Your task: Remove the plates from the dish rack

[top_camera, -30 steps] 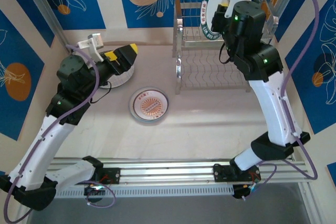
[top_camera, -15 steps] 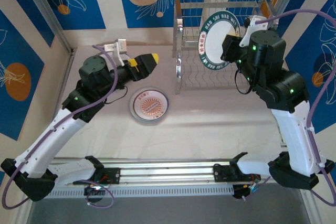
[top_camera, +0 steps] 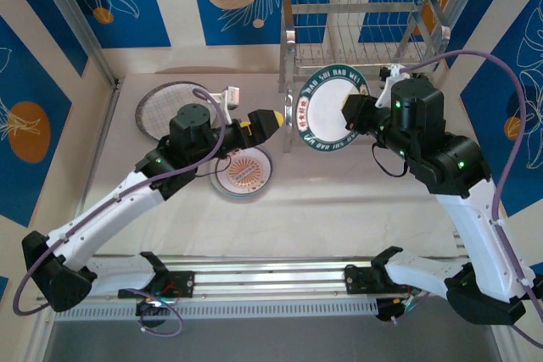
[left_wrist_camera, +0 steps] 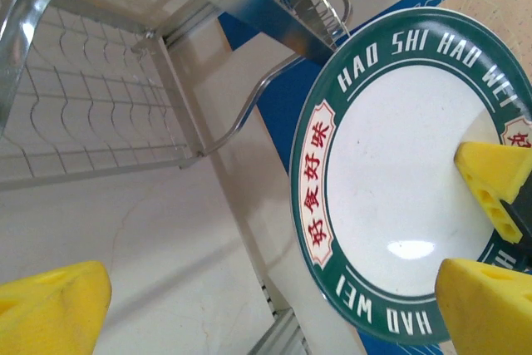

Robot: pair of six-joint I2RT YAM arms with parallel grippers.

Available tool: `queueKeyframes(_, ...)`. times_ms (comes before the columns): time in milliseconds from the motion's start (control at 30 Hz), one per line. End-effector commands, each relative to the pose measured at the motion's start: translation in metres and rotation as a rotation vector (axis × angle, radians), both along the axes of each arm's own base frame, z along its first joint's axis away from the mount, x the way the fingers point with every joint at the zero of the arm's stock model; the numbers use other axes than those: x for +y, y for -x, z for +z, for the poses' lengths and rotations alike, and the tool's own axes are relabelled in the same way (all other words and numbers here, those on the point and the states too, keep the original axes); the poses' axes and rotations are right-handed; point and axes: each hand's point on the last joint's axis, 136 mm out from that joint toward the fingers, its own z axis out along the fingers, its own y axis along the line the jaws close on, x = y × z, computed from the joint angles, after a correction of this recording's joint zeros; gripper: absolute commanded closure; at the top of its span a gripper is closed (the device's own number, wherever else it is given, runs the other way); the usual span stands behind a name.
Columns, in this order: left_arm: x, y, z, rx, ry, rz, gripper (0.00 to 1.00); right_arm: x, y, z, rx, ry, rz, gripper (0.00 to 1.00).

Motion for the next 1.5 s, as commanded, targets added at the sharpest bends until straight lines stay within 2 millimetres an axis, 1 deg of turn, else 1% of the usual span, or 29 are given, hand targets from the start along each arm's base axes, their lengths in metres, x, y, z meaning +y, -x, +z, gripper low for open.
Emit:
queueKeyframes(0,-0.006,0.007,0.001,0.026,0.049,-0.036,0.0,0.017,0.004,0.01,0.012,-0.17,0.089,1.0)
queueKeyframes(133,-0.011,0.007,-0.009,0.069,0.061,-0.049,0.0,0.027,0.003,-0.004,0.071,-0.257,0.142,1.0)
queueKeyframes(300,-0.016,0.005,-0.022,0.113,0.06,-0.057,0.05,0.035,0.0,-0.018,0.119,-0.298,0.174,1.0)
queueKeyframes(533,-0.023,0.003,-0.033,0.153,0.073,-0.067,0.15,0.049,-0.002,-0.037,0.169,-0.362,0.218,1.0)
queueKeyframes(700,-0.022,0.002,-0.035,0.169,0.087,-0.059,0.28,0.056,-0.006,-0.05,0.207,-0.406,0.245,1.0)
queueKeyframes(867,-0.022,0.003,-0.035,0.183,0.101,-0.06,0.37,0.059,-0.008,-0.056,0.224,-0.446,0.276,1.0)
queueKeyframes(933,-0.021,0.002,-0.036,0.19,0.108,-0.055,0.4,0.06,-0.009,-0.059,0.236,-0.468,0.29,1.0)
queueKeyframes(1167,-0.025,0.0,-0.037,0.211,0.139,-0.063,0.42,0.064,-0.012,-0.068,0.265,-0.505,0.319,1.0)
queueKeyframes(1467,-0.028,0.001,-0.036,0.232,0.152,-0.078,0.5,0.064,-0.016,-0.077,0.286,-0.534,0.323,1.0)
